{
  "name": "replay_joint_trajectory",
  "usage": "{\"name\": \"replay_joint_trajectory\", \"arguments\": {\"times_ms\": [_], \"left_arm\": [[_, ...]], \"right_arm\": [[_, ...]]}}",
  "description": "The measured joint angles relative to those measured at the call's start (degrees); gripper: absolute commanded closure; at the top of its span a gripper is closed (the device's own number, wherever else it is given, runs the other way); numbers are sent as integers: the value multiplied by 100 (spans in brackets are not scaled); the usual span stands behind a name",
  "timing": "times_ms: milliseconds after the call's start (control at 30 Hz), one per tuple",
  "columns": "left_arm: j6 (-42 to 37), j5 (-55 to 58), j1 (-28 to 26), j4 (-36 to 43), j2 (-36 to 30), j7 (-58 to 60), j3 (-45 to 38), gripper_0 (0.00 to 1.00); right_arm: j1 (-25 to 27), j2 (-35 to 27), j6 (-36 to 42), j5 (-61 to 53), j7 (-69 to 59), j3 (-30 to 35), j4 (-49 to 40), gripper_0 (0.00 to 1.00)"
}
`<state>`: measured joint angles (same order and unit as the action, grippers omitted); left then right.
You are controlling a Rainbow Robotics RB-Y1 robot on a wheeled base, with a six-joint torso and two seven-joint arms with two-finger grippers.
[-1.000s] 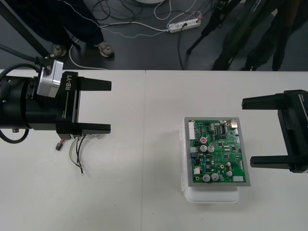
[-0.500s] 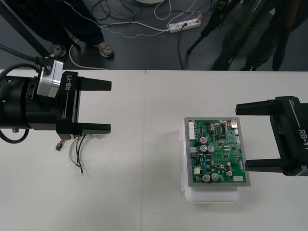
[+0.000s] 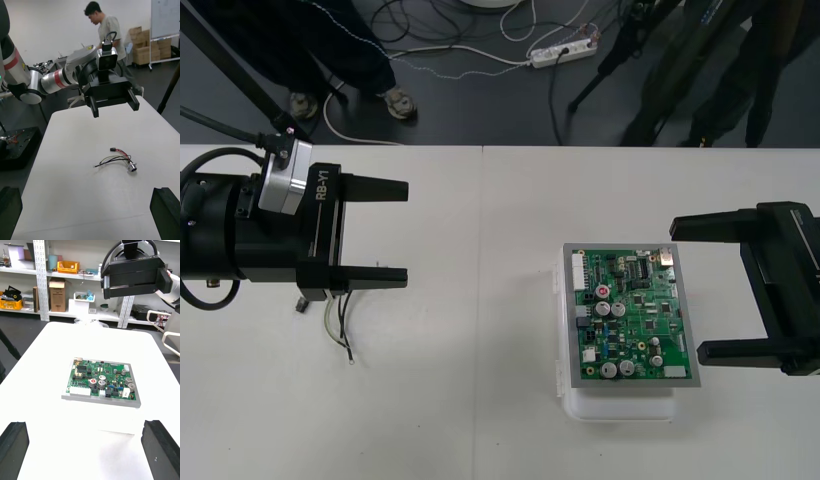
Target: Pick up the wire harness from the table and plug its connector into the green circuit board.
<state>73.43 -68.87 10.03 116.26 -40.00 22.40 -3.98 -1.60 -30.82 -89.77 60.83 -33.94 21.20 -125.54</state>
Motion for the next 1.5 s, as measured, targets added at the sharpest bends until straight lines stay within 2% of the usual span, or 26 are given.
{"name": "replay_joint_trajectory", "arguments": {"times_ms": [400,633,800,933,1167,1333,1500], "left_arm": [[83,-651,13,-2,-157,-31,0,12],[125,-951,189,-3,-751,-773,147,12],[140,-1129,426,-3,-1297,-1706,404,11],[143,-1252,612,-3,-1708,-2007,620,12],[144,-1473,1105,-3,-2409,-2430,1172,11],[144,-1582,1625,-3,-2822,-3607,1741,11],[139,-1735,2176,-3,-3137,-4707,2440,12]], "right_arm": [[311,676,0,-21,814,5,43,0],[452,1046,0,11,1031,-13,45,0],[455,1072,2,84,1031,-265,45,0],[429,1082,4,215,1031,-468,46,0],[371,1088,4,326,1062,-588,47,0],[321,1088,4,447,1873,-599,47,0],[306,1088,4,488,1956,-599,47,0]]}}
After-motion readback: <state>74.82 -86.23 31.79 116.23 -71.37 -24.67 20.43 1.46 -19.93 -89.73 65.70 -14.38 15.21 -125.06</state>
